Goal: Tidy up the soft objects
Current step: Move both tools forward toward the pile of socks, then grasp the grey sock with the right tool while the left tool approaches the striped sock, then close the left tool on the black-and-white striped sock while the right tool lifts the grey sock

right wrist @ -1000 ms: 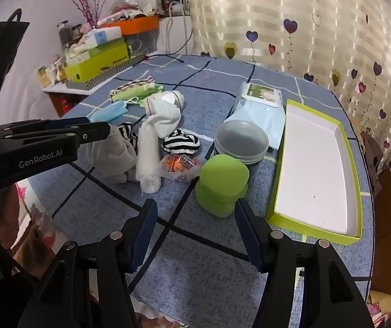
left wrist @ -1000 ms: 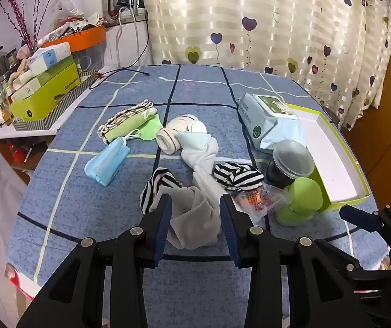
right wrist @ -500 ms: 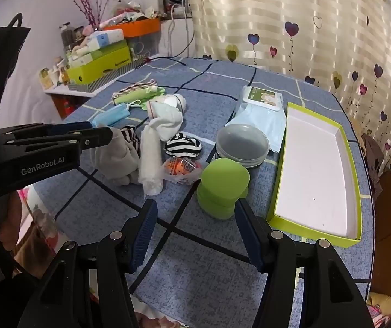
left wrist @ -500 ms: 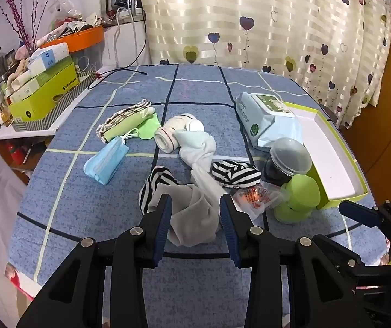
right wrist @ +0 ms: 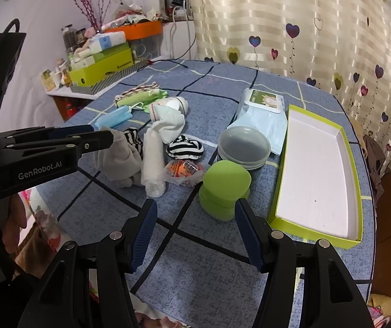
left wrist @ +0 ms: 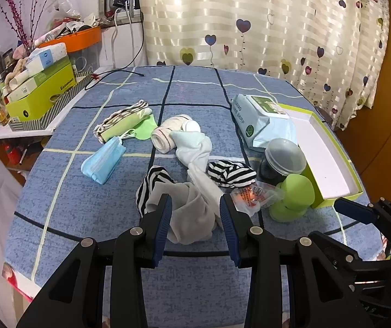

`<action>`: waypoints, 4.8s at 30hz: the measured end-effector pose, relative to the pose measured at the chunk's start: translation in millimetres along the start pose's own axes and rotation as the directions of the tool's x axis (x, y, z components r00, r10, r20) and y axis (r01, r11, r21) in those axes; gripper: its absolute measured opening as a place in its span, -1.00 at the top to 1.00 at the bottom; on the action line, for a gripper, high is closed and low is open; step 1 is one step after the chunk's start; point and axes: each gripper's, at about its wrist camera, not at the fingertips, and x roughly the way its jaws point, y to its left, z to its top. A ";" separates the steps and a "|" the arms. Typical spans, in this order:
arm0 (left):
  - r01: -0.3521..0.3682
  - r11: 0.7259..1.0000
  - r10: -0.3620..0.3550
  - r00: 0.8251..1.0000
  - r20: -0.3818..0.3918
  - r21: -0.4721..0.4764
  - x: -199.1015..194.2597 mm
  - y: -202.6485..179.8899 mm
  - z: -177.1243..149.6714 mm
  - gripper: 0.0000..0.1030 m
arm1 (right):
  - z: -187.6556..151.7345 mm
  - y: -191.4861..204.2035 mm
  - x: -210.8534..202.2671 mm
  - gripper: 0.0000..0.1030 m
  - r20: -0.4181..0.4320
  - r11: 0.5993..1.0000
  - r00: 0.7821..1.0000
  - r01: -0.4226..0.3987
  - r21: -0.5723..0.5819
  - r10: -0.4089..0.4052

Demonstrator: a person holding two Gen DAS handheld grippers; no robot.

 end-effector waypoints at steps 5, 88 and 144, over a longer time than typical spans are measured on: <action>0.001 1.000 -0.001 1.000 -0.003 -0.012 1.9 5.3 -1.4 0.27 | 2.1 0.9 -2.4 -0.15 0.009 1.000 1.000 -0.007 -0.006 0.007; 0.117 0.969 -0.118 0.993 0.006 -0.216 23.6 111.6 -12.0 0.27 | 48.4 87.9 73.8 -0.15 -0.068 0.945 0.972 -0.235 -0.230 0.225; 0.117 0.986 -0.135 0.980 -0.148 -0.122 99.0 71.0 -9.5 0.67 | 79.6 46.6 45.8 0.43 0.118 0.970 0.971 -0.190 -0.152 0.209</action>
